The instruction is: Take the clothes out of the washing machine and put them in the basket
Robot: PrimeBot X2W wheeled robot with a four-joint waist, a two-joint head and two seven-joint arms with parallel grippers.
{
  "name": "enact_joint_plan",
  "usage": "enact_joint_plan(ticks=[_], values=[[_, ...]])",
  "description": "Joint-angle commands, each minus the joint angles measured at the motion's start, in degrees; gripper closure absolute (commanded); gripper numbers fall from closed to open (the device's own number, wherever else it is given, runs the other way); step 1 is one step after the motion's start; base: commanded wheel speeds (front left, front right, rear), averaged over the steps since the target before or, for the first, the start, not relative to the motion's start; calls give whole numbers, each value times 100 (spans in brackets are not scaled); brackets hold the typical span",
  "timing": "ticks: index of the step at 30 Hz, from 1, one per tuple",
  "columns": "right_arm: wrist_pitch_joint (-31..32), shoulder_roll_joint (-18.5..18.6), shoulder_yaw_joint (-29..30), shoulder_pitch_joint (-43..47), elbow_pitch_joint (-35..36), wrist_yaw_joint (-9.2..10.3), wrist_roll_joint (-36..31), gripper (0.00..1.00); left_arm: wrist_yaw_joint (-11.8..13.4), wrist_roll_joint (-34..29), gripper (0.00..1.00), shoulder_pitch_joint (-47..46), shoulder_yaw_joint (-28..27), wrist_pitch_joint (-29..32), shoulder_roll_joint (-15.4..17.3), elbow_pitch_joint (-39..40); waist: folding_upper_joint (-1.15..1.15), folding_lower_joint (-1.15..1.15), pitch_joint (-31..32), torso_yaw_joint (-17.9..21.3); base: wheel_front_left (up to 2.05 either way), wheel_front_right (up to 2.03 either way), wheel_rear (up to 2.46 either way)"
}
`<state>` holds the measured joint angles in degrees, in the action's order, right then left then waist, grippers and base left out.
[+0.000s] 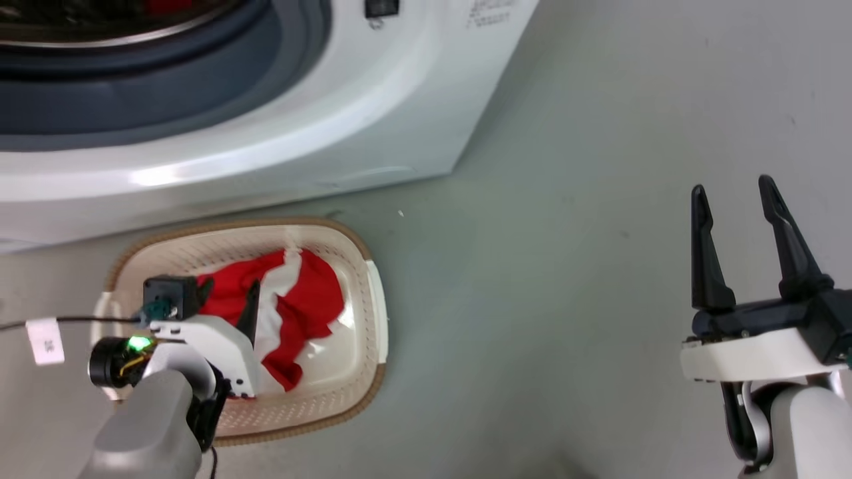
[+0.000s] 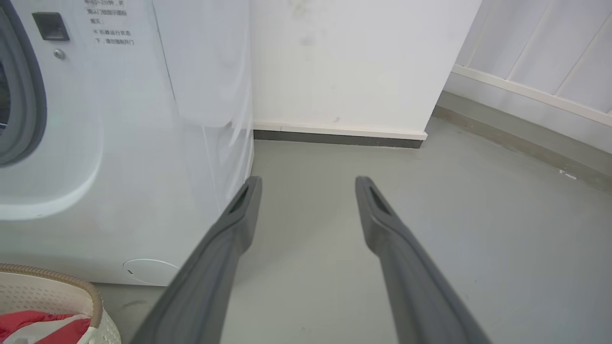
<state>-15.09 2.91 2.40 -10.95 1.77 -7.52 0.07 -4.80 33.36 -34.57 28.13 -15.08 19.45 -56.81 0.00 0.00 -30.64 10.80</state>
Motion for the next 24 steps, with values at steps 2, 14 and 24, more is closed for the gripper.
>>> enact_joint_plan(ticks=[2, 14, 24], values=[[-12, -6, 39, 84, -48, 6, -59, 0, -14, -166, 0, 296, -249, -14, 26, 403, 0, 0, 489, -277, 0, 0, 0], [-12, -7, 51, 290, -244, 6, -69, 0, 68, -1079, 0, 1597, -1600, -13, -213, 2682, 0, 0, 1237, -497, 0, 0, 0], [-11, -7, -24, 430, -355, 6, -3, 0, -76, -1822, 0, 2654, -2766, -13, -1091, 4470, 0, 0, 1726, -514, 0, 0, 0]])
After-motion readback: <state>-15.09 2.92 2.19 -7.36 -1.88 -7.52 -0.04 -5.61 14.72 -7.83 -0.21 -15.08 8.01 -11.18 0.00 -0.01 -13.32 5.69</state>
